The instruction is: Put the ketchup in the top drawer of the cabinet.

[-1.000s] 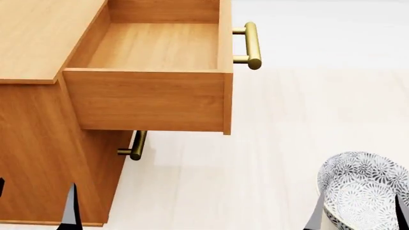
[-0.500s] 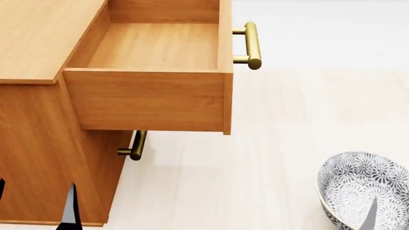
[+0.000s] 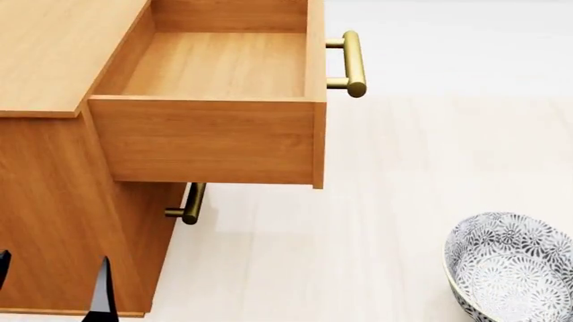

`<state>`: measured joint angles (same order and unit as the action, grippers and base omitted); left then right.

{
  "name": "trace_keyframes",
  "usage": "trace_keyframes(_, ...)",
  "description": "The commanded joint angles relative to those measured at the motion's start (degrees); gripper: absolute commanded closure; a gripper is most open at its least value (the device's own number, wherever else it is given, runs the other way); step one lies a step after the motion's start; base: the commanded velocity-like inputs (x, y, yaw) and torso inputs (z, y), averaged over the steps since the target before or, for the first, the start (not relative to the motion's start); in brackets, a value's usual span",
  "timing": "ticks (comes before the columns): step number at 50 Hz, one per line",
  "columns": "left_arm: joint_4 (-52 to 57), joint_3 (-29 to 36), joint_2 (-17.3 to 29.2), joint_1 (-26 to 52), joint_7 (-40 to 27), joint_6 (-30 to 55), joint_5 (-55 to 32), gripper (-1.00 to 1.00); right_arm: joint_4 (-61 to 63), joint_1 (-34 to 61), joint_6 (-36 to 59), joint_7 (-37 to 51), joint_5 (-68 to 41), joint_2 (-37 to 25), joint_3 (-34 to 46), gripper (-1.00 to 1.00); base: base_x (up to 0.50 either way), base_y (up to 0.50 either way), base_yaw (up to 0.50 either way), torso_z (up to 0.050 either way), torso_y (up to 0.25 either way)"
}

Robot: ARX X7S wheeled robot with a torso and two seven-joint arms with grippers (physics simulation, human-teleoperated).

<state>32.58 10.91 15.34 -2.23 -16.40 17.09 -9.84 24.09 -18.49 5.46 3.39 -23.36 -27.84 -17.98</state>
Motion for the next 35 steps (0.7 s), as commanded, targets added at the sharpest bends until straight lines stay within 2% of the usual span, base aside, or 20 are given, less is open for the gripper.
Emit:
trace_keyframes(1, -0.2, 0.5, 0.1, 0.4, -0.6, 0.4, 0.0, -1.00, 0.4, -7.4, -5.4, -5.8, -0.8, -0.6, -1.3, -1.00, 0.00, 0.00, 0.00, 0.000, 0.000)
trace_keyframes(15, -0.4, 1.3, 0.1, 0.7, -1.2, 0.6, 0.2, -1.00, -3.1, -13.1, -13.1, -12.7, -1.2, 0.0, -2.3, -1.00, 0.00, 0.00, 0.00, 0.000, 0.000)
trace_keyframes(35, -1.5, 1.4, 0.5, 1.0, -1.7, 0.0, -0.1, -1.00, -6.8, -14.6, -15.7, -9.5, -2.2, 3.5, -7.8, -1.00, 0.00, 0.00, 0.00, 0.000, 0.000)
